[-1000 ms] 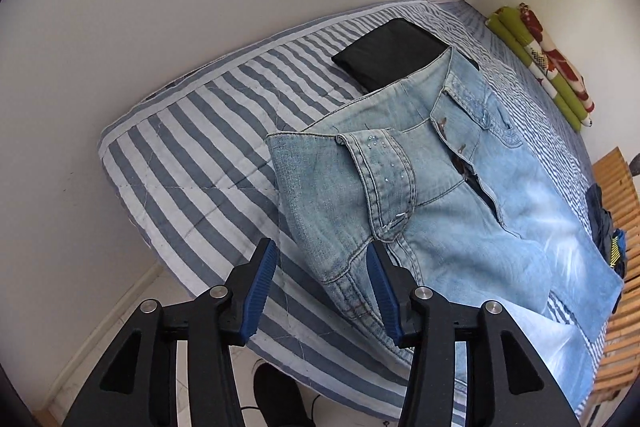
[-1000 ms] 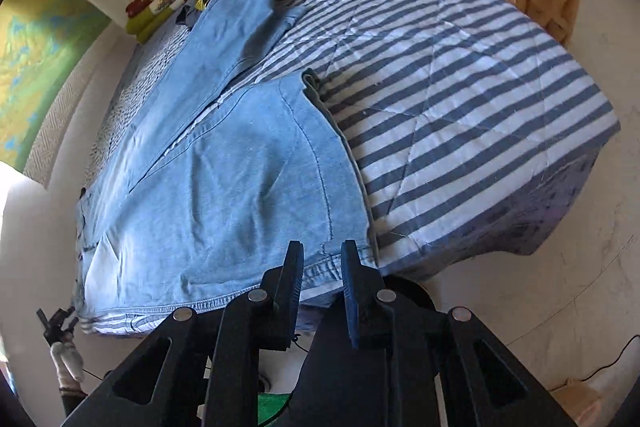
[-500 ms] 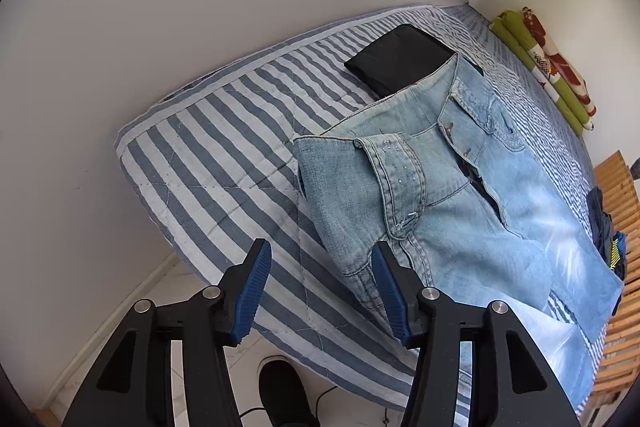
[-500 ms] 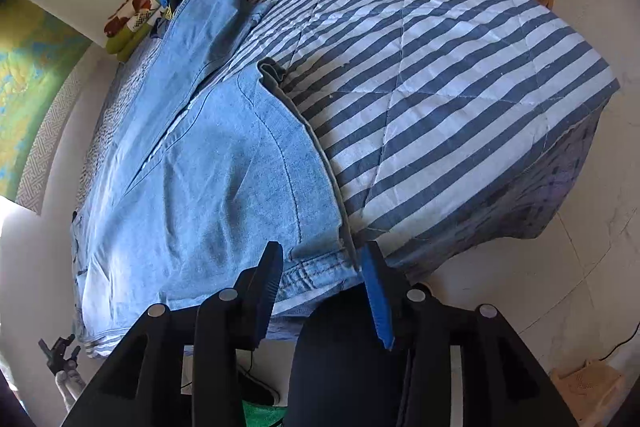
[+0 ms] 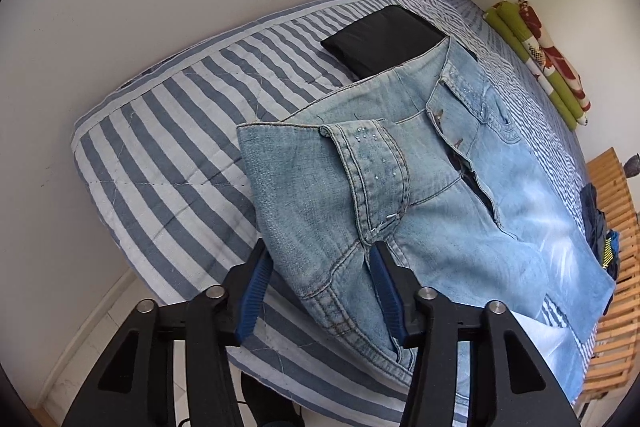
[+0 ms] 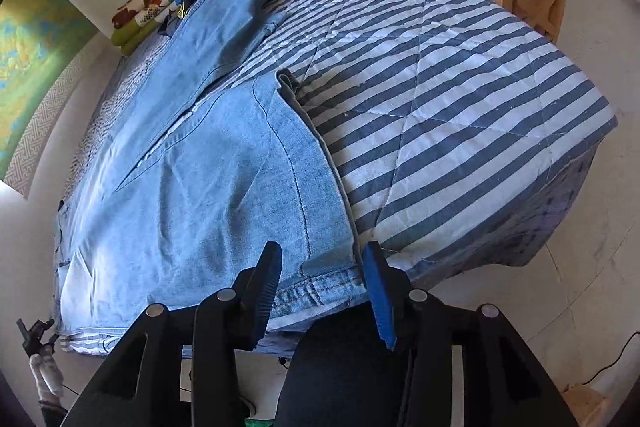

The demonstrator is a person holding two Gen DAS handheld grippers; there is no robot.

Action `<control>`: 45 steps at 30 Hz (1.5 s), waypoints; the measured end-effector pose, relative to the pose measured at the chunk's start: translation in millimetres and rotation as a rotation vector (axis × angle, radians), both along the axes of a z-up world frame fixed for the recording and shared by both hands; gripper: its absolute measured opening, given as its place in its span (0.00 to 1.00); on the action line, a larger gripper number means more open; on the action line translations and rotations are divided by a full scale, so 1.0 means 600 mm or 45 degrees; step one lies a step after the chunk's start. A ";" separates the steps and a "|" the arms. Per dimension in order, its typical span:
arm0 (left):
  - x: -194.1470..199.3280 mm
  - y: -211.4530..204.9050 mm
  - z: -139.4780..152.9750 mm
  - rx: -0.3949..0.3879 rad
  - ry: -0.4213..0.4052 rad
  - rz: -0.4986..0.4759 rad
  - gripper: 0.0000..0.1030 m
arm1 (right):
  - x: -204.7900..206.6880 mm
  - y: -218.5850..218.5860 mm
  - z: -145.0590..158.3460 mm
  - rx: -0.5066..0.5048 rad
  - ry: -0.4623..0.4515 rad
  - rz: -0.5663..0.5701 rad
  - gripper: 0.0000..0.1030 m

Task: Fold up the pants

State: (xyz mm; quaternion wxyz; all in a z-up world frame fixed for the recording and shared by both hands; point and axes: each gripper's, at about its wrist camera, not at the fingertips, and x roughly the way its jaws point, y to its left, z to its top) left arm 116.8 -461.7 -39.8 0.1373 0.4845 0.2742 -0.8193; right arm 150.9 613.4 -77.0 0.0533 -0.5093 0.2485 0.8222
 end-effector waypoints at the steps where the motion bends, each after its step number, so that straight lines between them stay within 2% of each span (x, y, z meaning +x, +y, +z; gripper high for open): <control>1: -0.003 0.002 -0.002 -0.009 -0.008 0.003 0.41 | 0.002 0.002 0.002 0.009 -0.010 -0.004 0.38; 6: -0.013 0.012 -0.006 -0.018 -0.017 -0.015 0.40 | 0.008 0.022 -0.004 -0.018 -0.062 -0.067 0.38; 9: -0.015 0.013 -0.007 -0.035 -0.026 -0.027 0.37 | 0.008 0.027 -0.022 -0.106 -0.099 -0.078 0.38; 12: -0.013 0.012 -0.006 -0.042 -0.026 -0.023 0.30 | 0.005 0.017 -0.035 -0.146 -0.134 -0.051 0.38; 14: -0.013 0.009 -0.006 -0.041 -0.023 -0.020 0.20 | 0.001 0.008 -0.040 -0.184 -0.147 -0.040 0.38; 22: -0.020 0.019 0.006 -0.072 -0.006 -0.042 0.13 | -0.012 -0.014 -0.012 -0.223 -0.085 -0.003 0.37; 26: -0.019 0.022 0.008 -0.077 0.009 -0.031 0.08 | -0.025 -0.031 -0.023 -0.183 -0.115 0.019 0.37; 28: -0.016 0.016 0.015 -0.067 0.028 -0.002 0.08 | -0.026 -0.036 -0.024 -0.165 -0.105 0.028 0.16; 29: -0.015 0.013 0.020 -0.060 0.042 0.013 0.07 | -0.026 -0.034 -0.023 -0.179 -0.090 0.022 0.06; 33: -0.017 0.015 0.056 -0.056 0.110 0.038 0.07 | -0.023 -0.009 0.008 -0.280 0.044 -0.077 0.05; 37: -0.037 0.016 0.104 -0.023 0.190 0.061 0.06 | -0.030 0.008 0.076 -0.367 0.198 -0.127 0.05; 40: -0.071 0.025 0.137 -0.033 0.215 0.064 0.06 | -0.060 0.005 0.137 -0.346 0.320 -0.120 0.05; 45: -0.154 0.050 0.193 -0.044 0.262 0.054 0.06 | -0.160 0.000 0.212 -0.300 0.456 -0.131 0.05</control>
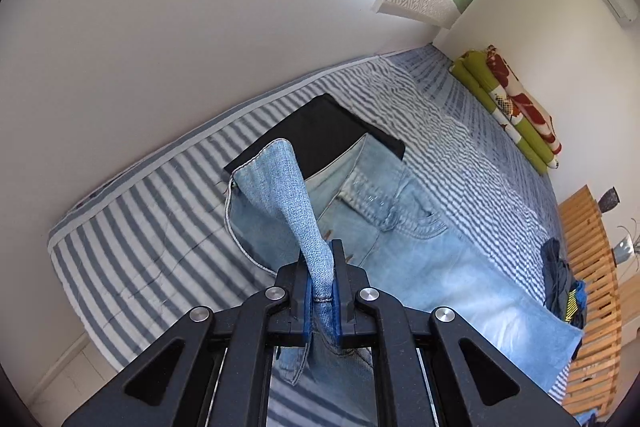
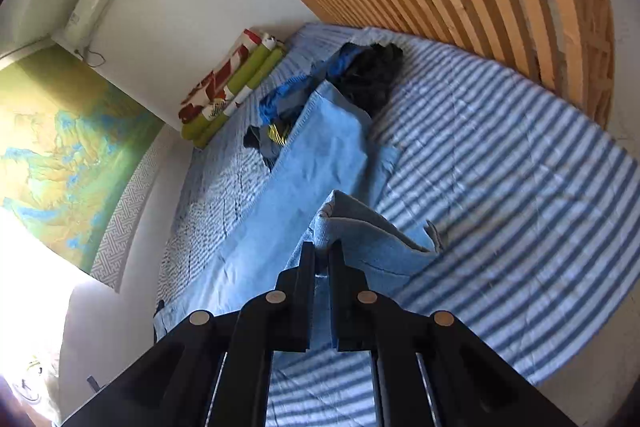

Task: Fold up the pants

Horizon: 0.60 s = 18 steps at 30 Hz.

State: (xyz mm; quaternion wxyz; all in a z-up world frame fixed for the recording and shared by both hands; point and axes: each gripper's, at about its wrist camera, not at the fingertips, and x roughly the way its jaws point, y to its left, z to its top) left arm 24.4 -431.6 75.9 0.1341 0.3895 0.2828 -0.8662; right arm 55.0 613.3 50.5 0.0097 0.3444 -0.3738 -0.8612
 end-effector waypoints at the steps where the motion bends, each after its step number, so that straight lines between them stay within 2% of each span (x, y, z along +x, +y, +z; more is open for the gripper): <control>1: -0.020 0.005 0.010 -0.008 0.003 0.003 0.06 | -0.024 -0.001 0.010 0.004 0.016 -0.003 0.05; 5: -0.117 0.022 0.033 -0.027 -0.002 0.022 0.06 | -0.131 -0.011 0.036 0.011 0.057 -0.009 0.05; 9: -0.225 0.039 0.024 -0.043 -0.039 0.044 0.06 | -0.254 -0.025 0.026 0.061 0.022 -0.020 0.05; 15: -0.385 0.061 -0.044 -0.044 -0.117 0.080 0.06 | -0.425 -0.037 -0.032 0.185 -0.074 -0.104 0.05; 18: -0.454 0.080 -0.091 -0.088 -0.176 0.076 0.07 | -0.496 -0.051 -0.061 0.266 -0.116 -0.117 0.05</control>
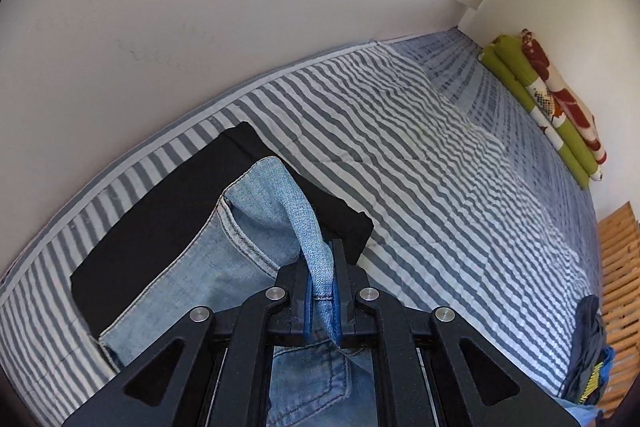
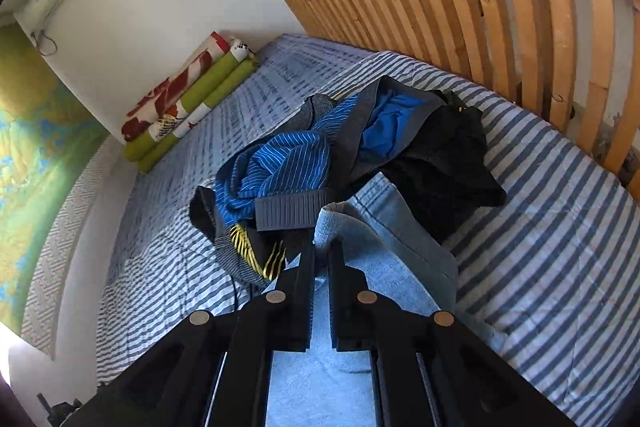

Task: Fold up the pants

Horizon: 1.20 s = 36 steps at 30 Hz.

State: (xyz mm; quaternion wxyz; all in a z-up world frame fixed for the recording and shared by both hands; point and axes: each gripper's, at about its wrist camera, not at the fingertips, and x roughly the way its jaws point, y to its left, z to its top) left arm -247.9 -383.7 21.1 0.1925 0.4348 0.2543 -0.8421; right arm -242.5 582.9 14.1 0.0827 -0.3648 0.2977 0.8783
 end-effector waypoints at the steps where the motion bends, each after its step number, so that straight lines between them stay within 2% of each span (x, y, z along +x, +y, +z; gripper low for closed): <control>1: -0.019 0.003 -0.017 -0.008 -0.018 0.011 0.07 | -0.020 -0.009 -0.011 0.030 -0.017 0.006 0.05; 4: -0.055 0.016 -0.061 -0.037 -0.075 0.034 0.07 | -0.069 -0.037 -0.045 0.150 -0.076 0.013 0.05; 7: -0.073 0.026 -0.089 -0.087 -0.127 0.003 0.09 | -0.094 -0.054 -0.068 0.257 -0.101 0.021 0.05; 9: -0.078 0.023 -0.094 -0.050 -0.140 -0.014 0.15 | -0.100 -0.063 -0.073 0.311 -0.114 0.029 0.05; 11: -0.063 0.010 -0.083 0.023 -0.135 -0.052 0.40 | -0.101 -0.072 -0.072 0.351 -0.121 0.054 0.07; 13: -0.040 0.000 -0.057 0.055 -0.095 -0.097 0.52 | -0.102 -0.075 -0.066 0.357 -0.146 0.102 0.12; 15: -0.004 -0.013 -0.022 0.033 -0.028 -0.137 0.54 | -0.092 -0.077 -0.052 0.369 -0.145 0.136 0.24; 18: 0.064 -0.060 0.009 0.017 0.032 -0.112 0.60 | -0.067 -0.084 -0.028 0.388 -0.112 0.142 0.31; 20: 0.101 -0.092 0.006 0.023 0.029 -0.100 0.61 | -0.043 -0.091 -0.012 0.395 -0.084 0.146 0.34; 24: 0.149 -0.124 -0.037 0.080 -0.034 -0.143 0.61 | 0.011 -0.130 0.012 0.387 -0.038 0.211 0.34; 27: 0.166 -0.132 -0.082 0.110 -0.083 -0.172 0.61 | 0.050 -0.204 0.012 0.341 -0.038 0.387 0.34; 28: 0.169 -0.129 -0.093 0.092 -0.094 -0.176 0.60 | 0.064 -0.237 0.008 0.320 -0.049 0.474 0.34; 29: 0.171 -0.126 -0.099 0.056 -0.093 -0.182 0.52 | 0.079 -0.273 0.004 0.304 -0.062 0.570 0.34; 31: 0.175 -0.117 -0.108 0.003 -0.114 -0.189 0.21 | 0.107 -0.357 -0.007 0.298 -0.081 0.760 0.34; 34: 0.185 -0.125 -0.108 -0.024 -0.105 -0.198 0.17 | 0.155 -0.495 -0.025 0.247 -0.096 1.049 0.34; 36: 0.195 -0.140 -0.105 -0.041 -0.119 -0.148 0.17 | 0.188 -0.587 -0.040 0.185 -0.107 1.256 0.34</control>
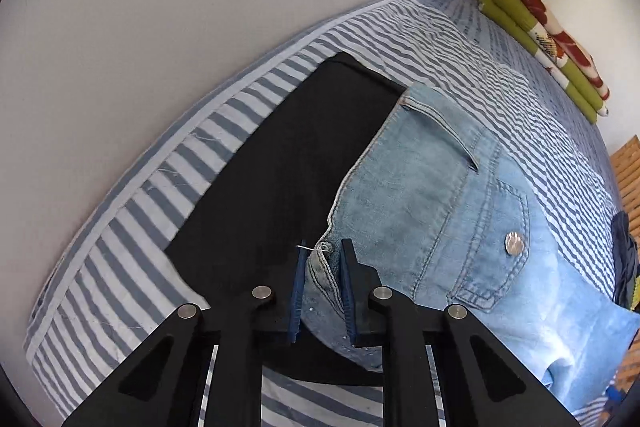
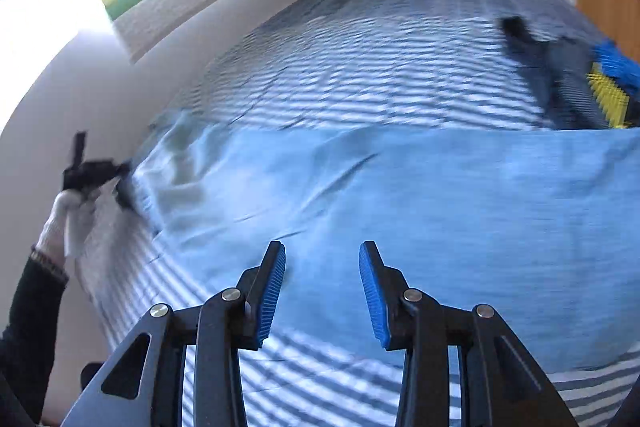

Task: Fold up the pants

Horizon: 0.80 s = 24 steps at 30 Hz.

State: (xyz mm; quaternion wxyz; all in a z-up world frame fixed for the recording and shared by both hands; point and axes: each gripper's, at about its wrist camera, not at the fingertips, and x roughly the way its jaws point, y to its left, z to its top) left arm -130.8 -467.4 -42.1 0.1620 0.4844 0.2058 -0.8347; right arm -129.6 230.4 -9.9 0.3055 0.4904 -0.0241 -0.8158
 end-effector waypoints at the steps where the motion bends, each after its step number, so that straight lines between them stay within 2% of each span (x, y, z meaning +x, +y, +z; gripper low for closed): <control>1: 0.006 0.000 0.006 -0.007 0.008 0.016 0.23 | 0.017 -0.048 -0.007 -0.003 -0.013 0.098 0.34; 2: 0.013 0.006 0.013 -0.058 0.006 0.031 0.35 | 0.036 -0.093 -0.013 0.006 0.004 0.178 0.34; 3: 0.020 0.021 0.024 -0.140 0.008 0.021 0.41 | 0.049 -0.134 -0.016 0.027 0.046 0.235 0.34; 4: 0.027 0.038 0.034 -0.221 0.014 -0.022 0.57 | 0.062 -0.171 -0.020 0.053 0.093 0.286 0.34; 5: 0.034 0.055 0.042 -0.284 0.013 -0.062 0.66 | 0.068 -0.201 -0.026 0.075 0.125 0.338 0.35; 6: 0.046 0.071 0.051 -0.316 0.031 -0.085 0.66 | 0.068 -0.225 -0.035 0.101 0.136 0.374 0.36; 8: 0.073 0.111 0.069 -0.309 0.094 -0.150 0.66 | 0.061 -0.254 -0.057 0.150 0.127 0.399 0.36; 11: 0.103 0.197 0.084 -0.342 0.166 -0.300 0.66 | 0.053 -0.246 -0.076 0.158 0.110 0.360 0.36; 13: 0.109 0.267 0.079 -0.253 0.185 -0.458 0.60 | 0.047 -0.218 -0.084 0.124 0.068 0.303 0.37; 14: 0.105 0.306 0.067 -0.216 0.156 -0.563 0.48 | 0.044 -0.197 -0.086 0.116 0.053 0.269 0.37; 16: 0.099 0.381 0.038 -0.244 0.092 -0.723 0.35 | 0.036 -0.162 -0.092 0.139 0.045 0.195 0.37; 18: 0.090 0.431 0.016 -0.324 0.056 -0.793 0.35 | 0.024 -0.126 -0.096 0.201 0.064 0.112 0.37; 22: 0.075 0.467 -0.012 -0.325 -0.025 -0.810 0.35 | -0.003 -0.045 -0.101 0.278 0.094 -0.018 0.37; 24: 0.074 0.484 -0.026 -0.417 -0.085 -0.825 0.36 | -0.018 -0.008 -0.108 0.303 0.080 -0.068 0.37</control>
